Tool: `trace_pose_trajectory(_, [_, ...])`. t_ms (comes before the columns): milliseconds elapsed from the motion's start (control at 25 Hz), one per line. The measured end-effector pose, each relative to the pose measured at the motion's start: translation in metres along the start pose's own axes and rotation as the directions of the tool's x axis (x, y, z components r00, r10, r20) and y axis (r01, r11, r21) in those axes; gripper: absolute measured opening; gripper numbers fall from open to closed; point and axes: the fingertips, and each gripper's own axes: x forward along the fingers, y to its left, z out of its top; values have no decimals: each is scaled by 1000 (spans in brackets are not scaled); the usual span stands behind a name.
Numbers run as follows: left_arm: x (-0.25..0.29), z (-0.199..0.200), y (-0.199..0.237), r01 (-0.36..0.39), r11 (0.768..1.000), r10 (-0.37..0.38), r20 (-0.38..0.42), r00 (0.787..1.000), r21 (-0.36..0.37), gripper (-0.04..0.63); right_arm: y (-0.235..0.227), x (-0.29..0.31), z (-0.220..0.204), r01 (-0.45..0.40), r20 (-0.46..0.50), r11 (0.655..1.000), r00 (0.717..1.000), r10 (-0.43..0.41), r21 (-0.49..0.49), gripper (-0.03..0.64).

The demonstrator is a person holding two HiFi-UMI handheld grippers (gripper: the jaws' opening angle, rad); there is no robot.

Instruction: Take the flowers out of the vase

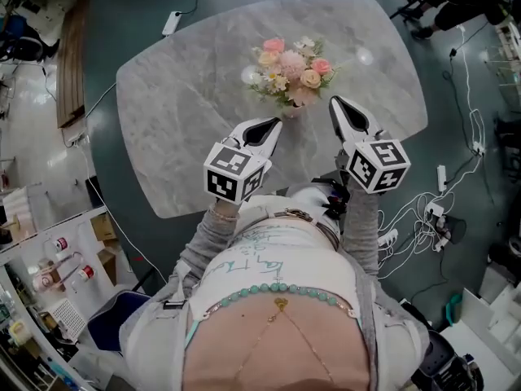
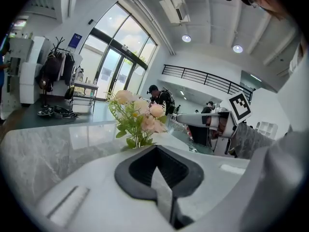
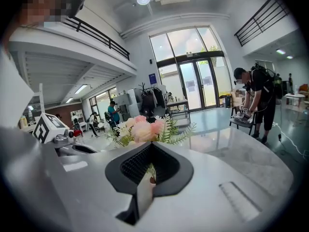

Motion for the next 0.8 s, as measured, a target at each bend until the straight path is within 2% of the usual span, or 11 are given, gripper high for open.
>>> trace_pose_trajectory(440, [9,-13,8,-80,995,80,-1,997,-61,0,-15,6,7,-106,-14,993,994,106,-53,26])
trace_pose_trajectory(800, [23,-28,7,-129,984,127,-29,991,-118,1,-16,19,3,-209,-37,973,978,207,-98,26])
